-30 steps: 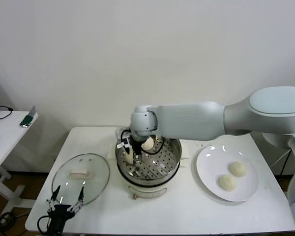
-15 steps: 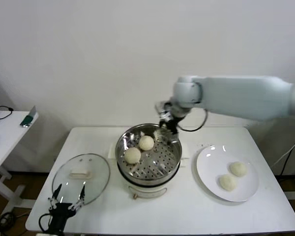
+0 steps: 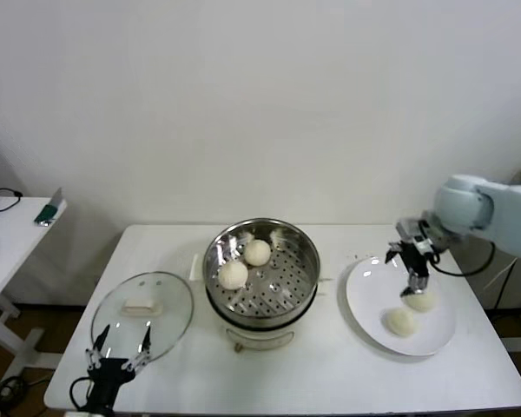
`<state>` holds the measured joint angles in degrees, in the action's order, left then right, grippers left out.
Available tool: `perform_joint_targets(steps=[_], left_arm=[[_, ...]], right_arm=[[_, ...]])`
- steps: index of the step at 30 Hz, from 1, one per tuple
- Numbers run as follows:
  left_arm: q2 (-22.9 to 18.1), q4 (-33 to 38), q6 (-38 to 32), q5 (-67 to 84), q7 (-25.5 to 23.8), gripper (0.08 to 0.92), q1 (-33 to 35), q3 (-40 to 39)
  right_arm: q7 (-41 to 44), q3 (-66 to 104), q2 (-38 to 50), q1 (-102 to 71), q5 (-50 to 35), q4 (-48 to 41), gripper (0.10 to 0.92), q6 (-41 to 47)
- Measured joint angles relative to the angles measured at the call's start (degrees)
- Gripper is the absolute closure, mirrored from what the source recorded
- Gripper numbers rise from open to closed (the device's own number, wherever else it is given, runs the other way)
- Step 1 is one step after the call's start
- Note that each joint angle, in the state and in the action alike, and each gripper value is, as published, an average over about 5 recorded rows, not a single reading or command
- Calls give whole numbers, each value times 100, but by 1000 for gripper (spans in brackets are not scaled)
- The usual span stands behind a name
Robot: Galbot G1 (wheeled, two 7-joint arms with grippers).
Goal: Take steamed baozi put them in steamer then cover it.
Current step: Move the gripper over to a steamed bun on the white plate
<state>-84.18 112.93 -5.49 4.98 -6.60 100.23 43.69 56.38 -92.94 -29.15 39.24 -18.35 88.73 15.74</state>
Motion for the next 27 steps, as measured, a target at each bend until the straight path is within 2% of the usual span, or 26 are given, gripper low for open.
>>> perform_joint_targets(steps=[11,27], left_arm=[[-34,11,-13,-37,0,177,58,-13],[8,-27,-27,-25,0,177,52,1]], right_arm=[[-212,1365,397,-1784,765,-200,203,176],[-439,2277,183,-2945,1152,-663,203,332]])
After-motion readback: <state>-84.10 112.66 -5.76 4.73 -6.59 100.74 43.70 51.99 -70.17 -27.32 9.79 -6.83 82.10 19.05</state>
